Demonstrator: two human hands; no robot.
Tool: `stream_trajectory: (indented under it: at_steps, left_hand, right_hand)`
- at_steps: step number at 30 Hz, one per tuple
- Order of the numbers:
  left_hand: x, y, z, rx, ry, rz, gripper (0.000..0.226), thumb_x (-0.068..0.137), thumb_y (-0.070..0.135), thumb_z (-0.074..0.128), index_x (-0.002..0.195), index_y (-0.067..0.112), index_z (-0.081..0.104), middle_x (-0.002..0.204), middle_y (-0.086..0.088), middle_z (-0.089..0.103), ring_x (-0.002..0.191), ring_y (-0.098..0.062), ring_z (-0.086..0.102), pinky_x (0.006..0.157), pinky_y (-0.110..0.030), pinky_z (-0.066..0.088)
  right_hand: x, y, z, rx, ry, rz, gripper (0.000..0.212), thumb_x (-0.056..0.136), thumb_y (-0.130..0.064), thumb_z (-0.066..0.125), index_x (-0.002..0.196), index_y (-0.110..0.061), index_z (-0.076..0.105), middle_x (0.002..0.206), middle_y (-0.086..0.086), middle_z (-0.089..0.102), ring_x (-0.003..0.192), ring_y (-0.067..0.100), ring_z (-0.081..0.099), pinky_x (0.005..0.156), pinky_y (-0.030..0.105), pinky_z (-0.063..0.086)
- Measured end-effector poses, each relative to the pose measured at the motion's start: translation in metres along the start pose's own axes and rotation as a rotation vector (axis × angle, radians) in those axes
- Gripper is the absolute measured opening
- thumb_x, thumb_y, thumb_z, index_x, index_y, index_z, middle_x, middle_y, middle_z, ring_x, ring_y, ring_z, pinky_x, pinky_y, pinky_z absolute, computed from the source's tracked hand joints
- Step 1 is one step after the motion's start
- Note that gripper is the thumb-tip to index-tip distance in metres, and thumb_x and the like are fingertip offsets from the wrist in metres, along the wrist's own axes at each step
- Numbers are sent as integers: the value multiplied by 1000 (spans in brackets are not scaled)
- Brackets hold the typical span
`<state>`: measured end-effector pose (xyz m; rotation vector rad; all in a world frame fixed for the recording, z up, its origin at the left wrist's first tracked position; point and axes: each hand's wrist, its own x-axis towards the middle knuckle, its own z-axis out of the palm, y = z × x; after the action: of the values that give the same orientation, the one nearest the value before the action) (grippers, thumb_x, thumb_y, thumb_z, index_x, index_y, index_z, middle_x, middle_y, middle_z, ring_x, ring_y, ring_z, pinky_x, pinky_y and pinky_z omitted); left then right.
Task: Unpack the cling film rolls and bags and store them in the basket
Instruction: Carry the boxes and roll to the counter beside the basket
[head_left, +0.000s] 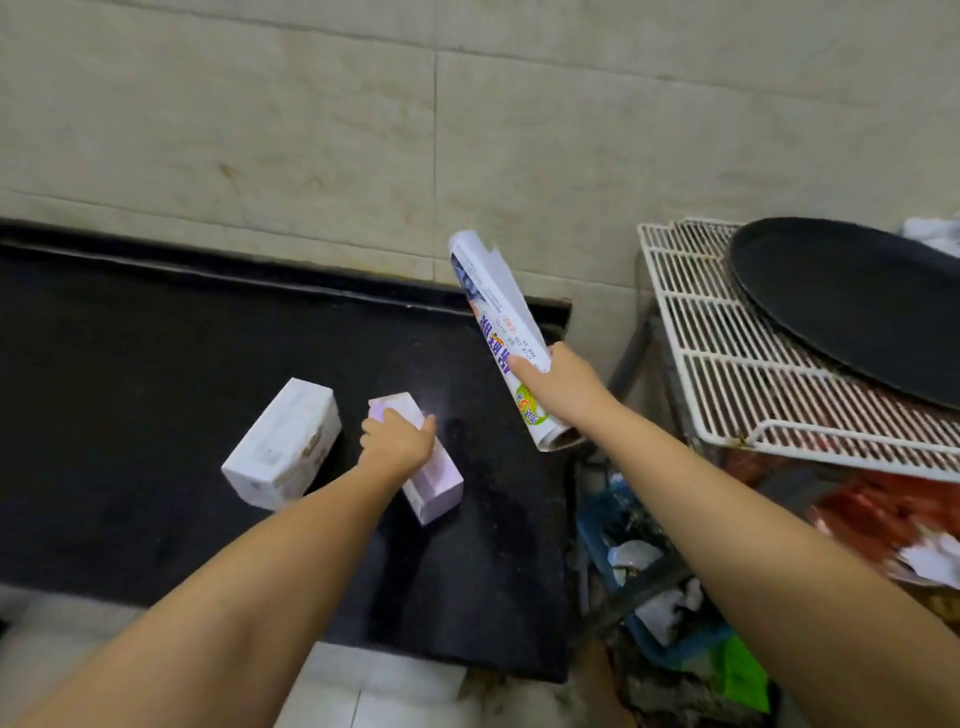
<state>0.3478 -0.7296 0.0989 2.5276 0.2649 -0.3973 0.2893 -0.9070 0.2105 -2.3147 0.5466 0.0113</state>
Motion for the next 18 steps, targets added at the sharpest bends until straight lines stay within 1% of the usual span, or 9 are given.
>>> stream_trajectory:
  at_steps: [2,3,4,6,9,12,13,16,18]
  left_hand:
    - [-3,5,20,-70,-9,-27,89,82,63,48,145,11,13,145,-23,23,125,-43,33,102,-48,31]
    - [-6,8,29,-66,-4,-20,94,80,64,50,146,13,7,146,-22,19,125,-43,32,102,-49,32]
    - [-8,10,37,-43,-4,-8,98,79,62,52,147,14,1,147,-21,16,125,-43,32,100,-50,33]
    - [-12,14,46,16,-10,-1,97,80,52,56,147,18,-6,146,-20,15,124,-42,31,98,-51,36]
    - [-17,18,40,46,-30,-9,86,83,35,54,147,22,-2,139,-21,25,121,-41,34,96,-49,37]
    - [-25,17,15,-48,-3,12,71,87,33,47,146,26,8,136,-23,30,119,-43,40,96,-47,37]
    - [-29,14,4,-93,36,18,67,89,35,44,146,27,10,136,-23,32,117,-44,42,95,-47,38]
    - [-42,2,-36,-212,213,70,61,94,38,39,147,31,11,136,-24,35,114,-44,47,95,-45,39]
    - [-55,-13,-70,-287,333,100,60,95,39,39,147,32,11,135,-23,36,115,-42,47,99,-44,38]
  right_hand:
    - [-4,24,4,-45,-28,32,56,85,-51,53,115,-4,46,118,15,62,100,31,62,73,33,46]
    - [-6,35,5,-67,-35,44,56,85,-51,53,115,-5,45,118,15,62,100,31,61,71,32,45]
    - [-8,45,5,-92,-37,54,56,85,-52,53,115,-5,45,118,15,61,100,31,61,70,31,43]
    - [-12,64,4,-145,-45,61,55,85,-52,53,114,-6,44,118,16,61,99,32,60,69,30,41]
    - [-12,81,3,-198,-72,48,56,86,-52,53,114,-5,44,119,17,60,102,34,59,72,33,43]
    - [-7,75,3,-163,-112,16,55,85,-52,53,113,-6,44,119,16,60,102,32,60,77,37,50]
    - [-5,68,5,-129,-121,-6,54,86,-51,53,113,-6,43,119,15,60,101,31,61,76,37,51]
    - [-1,36,15,-20,-138,-99,52,86,-51,53,113,-7,43,119,14,60,96,28,61,68,32,48]
    - [1,10,27,40,-157,-192,51,85,-50,53,112,-7,44,117,14,60,96,28,60,70,32,47]
